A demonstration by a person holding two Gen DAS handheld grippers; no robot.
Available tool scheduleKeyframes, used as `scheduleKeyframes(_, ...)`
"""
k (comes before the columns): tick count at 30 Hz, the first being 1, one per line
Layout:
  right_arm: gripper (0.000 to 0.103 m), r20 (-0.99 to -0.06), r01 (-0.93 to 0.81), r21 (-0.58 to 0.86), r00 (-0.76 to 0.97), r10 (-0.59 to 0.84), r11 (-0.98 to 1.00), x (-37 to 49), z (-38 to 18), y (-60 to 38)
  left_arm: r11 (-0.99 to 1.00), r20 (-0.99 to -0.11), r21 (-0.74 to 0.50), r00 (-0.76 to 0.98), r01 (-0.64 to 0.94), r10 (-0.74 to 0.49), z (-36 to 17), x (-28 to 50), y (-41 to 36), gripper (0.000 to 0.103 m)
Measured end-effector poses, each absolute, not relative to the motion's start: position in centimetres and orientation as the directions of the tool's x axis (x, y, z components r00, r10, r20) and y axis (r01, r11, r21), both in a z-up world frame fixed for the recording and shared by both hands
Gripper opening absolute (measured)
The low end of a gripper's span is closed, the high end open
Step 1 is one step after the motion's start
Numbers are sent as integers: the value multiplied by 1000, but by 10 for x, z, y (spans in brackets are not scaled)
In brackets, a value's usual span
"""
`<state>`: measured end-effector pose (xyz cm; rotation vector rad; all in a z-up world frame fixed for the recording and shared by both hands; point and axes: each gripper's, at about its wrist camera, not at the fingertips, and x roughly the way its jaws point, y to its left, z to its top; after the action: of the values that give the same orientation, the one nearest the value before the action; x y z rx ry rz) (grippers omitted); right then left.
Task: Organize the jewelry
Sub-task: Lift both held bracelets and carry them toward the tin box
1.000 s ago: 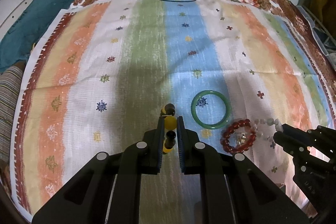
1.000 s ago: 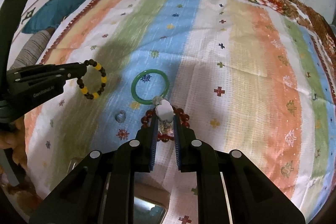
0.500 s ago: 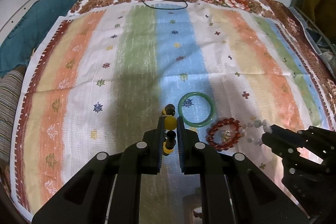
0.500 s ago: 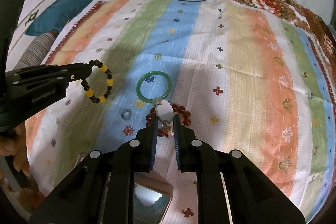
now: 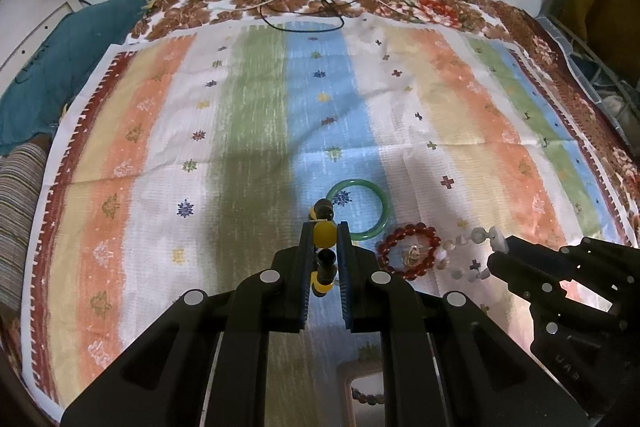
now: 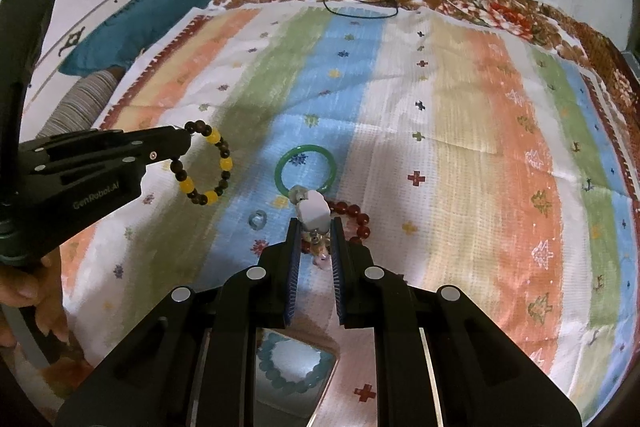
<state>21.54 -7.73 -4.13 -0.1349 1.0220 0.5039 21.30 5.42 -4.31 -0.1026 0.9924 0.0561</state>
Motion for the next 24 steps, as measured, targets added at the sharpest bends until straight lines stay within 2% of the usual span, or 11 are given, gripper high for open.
scheduleKeyframes(24, 15, -802, -466, 130, 470, 369, 875, 175, -17, -91, 997, -791, -72, 611, -32, -37, -12, 172, 28, 11)
